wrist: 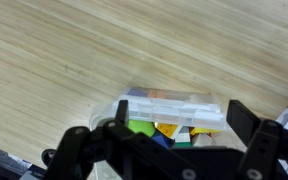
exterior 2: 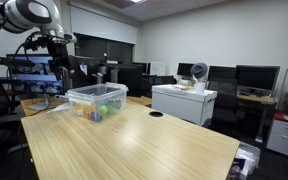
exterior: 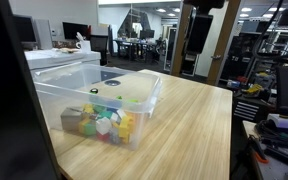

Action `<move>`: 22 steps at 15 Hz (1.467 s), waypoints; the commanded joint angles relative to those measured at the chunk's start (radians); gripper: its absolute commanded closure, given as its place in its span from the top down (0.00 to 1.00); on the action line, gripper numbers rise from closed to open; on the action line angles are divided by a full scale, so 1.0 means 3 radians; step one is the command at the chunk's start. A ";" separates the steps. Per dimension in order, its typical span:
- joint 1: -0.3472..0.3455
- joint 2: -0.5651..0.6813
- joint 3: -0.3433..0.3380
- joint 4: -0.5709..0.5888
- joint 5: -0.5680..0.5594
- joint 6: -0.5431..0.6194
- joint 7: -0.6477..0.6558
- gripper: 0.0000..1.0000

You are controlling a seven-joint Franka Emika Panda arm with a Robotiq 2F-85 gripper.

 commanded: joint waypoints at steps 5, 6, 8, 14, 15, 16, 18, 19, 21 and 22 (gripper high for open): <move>-0.0157 0.0721 -0.0042 0.0466 -0.0130 0.0263 0.0486 1.00; -0.0153 0.0827 -0.0057 0.0586 -0.0120 0.0257 0.0541 1.00; -0.0132 0.0998 -0.0086 0.0787 -0.0107 0.0253 0.0608 1.00; -0.0066 0.1425 -0.0153 0.1105 -0.0151 0.0471 0.0730 1.00; -0.0055 0.1457 -0.0163 0.1097 -0.0183 0.0558 0.0718 1.00; -0.0052 0.1457 -0.0177 0.1039 -0.0179 0.0640 0.0690 1.00; -0.0050 0.1518 -0.0213 0.0952 -0.0133 0.0801 0.0658 1.00; -0.0043 0.1569 -0.0232 0.0919 -0.0129 0.0897 0.0650 1.00; -0.0037 0.1693 -0.0270 0.0874 -0.0116 0.1088 0.0668 1.00; -0.0035 0.1773 -0.0292 0.0864 -0.0115 0.1170 0.0677 1.00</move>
